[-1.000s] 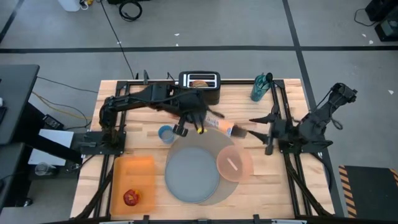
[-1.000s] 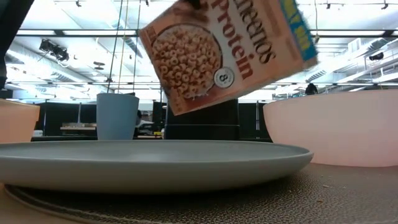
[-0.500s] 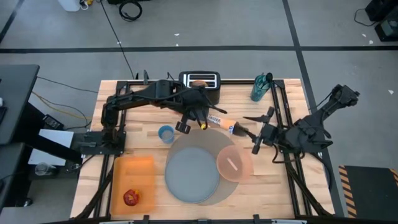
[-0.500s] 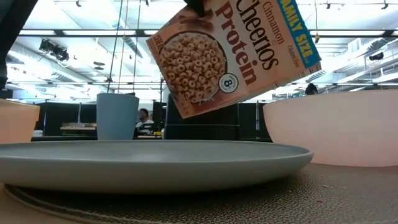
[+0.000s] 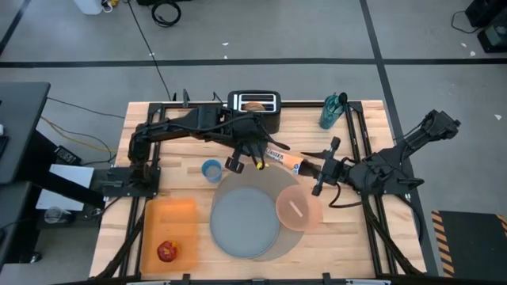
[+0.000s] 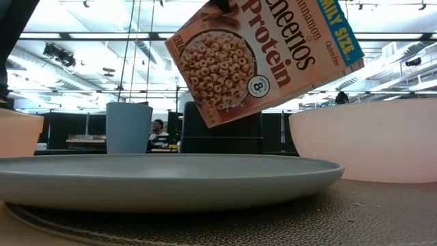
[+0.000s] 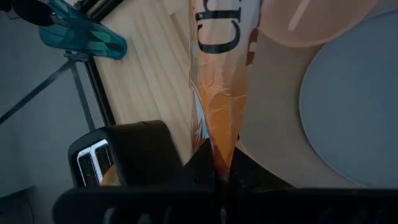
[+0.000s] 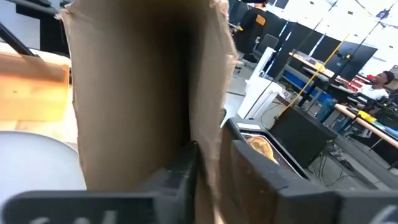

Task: Arrange a breakfast setting
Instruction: Pour the cereal from the yellow cereal box into the orange bowl

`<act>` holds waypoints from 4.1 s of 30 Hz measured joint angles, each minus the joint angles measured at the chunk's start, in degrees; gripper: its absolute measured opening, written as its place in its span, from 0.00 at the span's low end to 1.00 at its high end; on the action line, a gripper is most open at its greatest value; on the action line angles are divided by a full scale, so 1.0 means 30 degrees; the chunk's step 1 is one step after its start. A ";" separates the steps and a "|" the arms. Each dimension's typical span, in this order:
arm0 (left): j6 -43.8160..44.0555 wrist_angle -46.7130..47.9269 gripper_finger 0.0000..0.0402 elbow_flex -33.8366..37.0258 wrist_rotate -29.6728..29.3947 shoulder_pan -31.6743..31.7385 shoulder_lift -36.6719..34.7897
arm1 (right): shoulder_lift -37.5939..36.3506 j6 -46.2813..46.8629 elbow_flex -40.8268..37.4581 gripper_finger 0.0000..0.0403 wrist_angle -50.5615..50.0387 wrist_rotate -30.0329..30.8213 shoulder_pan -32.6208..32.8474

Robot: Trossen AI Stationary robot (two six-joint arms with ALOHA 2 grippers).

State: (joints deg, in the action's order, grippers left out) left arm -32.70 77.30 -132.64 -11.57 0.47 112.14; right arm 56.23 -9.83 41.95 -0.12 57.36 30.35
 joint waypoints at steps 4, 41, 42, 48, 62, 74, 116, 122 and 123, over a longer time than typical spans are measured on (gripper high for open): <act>0.0020 -0.0019 0.02 0.0000 -0.0007 0.0015 0.0000 | 0.0000 0.0671 0.0000 0.08 0.0038 -0.0313 -0.0225; 0.4838 0.3550 0.64 -0.0015 0.0644 0.0156 -0.1936 | -0.0279 -0.0105 -0.0015 0.01 0.1804 -0.0400 0.0261; 0.5051 0.3304 0.64 -0.0036 0.0634 0.0050 -0.2392 | -0.0284 -0.0143 -0.0015 0.01 0.1814 -0.0341 0.0330; 0.5698 0.1046 0.64 0.0150 0.0450 -0.0825 -0.4427 | -0.0370 -0.0245 -0.0015 0.01 0.1792 -0.0296 0.0731; 0.3233 -1.5489 0.64 1.8476 -0.1875 -0.1894 -1.4555 | -0.0588 -0.1010 -0.0015 0.01 0.2402 0.0475 0.0866; 0.5182 -1.5429 0.72 2.2747 -0.1060 -0.2171 -1.5738 | -0.0603 -0.1287 -0.0015 0.01 0.2723 0.0410 0.0829; 0.5051 -1.4316 0.83 2.1515 -0.3276 -0.1712 -1.1125 | -0.0583 -0.1928 0.0000 0.02 0.3674 -0.0158 0.0319; 0.4959 -1.4298 0.72 2.1515 -0.2050 -0.1723 -1.1125 | -0.0583 -0.1921 0.0000 0.02 0.3797 -0.0244 0.0319; 0.4928 -1.4294 0.69 2.1515 -0.2021 -0.1727 -1.1125 | -0.0583 -0.1925 0.0000 0.02 0.3790 -0.0294 0.0319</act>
State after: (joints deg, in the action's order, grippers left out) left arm -17.92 34.41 -68.10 -17.63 -4.71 78.76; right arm 54.48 -15.61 41.95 11.25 56.47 31.31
